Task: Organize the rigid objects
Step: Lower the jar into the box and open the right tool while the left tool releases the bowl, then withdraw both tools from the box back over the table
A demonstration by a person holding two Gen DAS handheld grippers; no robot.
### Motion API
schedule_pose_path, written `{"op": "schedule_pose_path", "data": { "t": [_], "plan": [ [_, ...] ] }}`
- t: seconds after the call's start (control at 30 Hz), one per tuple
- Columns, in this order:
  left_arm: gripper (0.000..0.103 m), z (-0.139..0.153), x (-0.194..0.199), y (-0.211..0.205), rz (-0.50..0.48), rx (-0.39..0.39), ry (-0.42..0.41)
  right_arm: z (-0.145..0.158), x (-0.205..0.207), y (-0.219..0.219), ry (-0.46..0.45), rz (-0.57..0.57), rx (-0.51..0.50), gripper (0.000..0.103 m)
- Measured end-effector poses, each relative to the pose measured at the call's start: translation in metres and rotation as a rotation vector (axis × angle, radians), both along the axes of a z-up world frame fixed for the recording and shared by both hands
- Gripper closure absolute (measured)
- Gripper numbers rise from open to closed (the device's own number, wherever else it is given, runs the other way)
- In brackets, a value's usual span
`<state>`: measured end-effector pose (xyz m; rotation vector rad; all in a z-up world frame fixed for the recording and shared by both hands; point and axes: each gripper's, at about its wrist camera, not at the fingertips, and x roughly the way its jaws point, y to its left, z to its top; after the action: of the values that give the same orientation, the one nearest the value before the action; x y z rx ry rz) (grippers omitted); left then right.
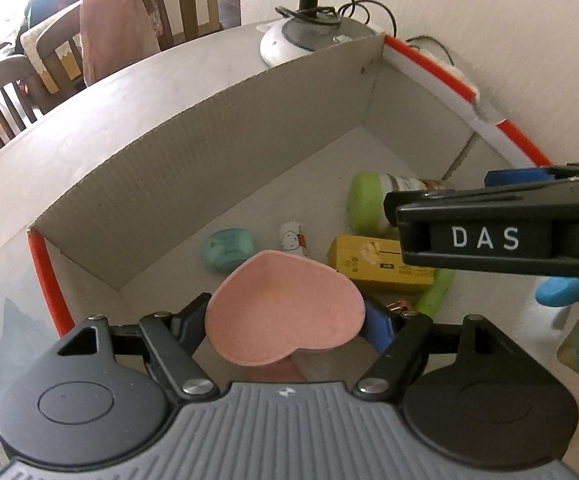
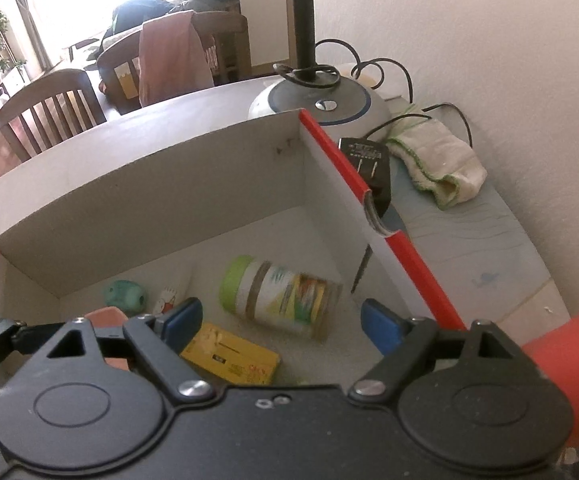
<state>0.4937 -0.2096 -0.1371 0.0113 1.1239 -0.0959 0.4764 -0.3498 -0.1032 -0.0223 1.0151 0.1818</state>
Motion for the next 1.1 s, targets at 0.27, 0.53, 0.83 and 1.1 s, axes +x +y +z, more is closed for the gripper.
{"op": "schedule_pose_path", "data": {
  "t": [0.27,0.53,0.83,1.1],
  "plan": [
    [0.023,0.017,-0.012,0.008,0.025,-0.064,-0.043,0.018,-0.018,-0.003,-0.031,0.011,0.031,0.017],
    [0.023,0.042,-0.036,0.022,0.032,-0.117,-0.101,0.044,-0.044,-0.003,-0.081,0.052,0.073,0.017],
    [0.023,0.074,-0.080,0.046,0.056,-0.137,-0.204,0.068,-0.080,0.011,-0.133,0.113,0.112,0.016],
    [0.023,0.099,-0.126,0.075,0.069,-0.135,-0.294,0.090,-0.118,0.026,-0.181,0.158,0.179,0.013]
  ]
}}
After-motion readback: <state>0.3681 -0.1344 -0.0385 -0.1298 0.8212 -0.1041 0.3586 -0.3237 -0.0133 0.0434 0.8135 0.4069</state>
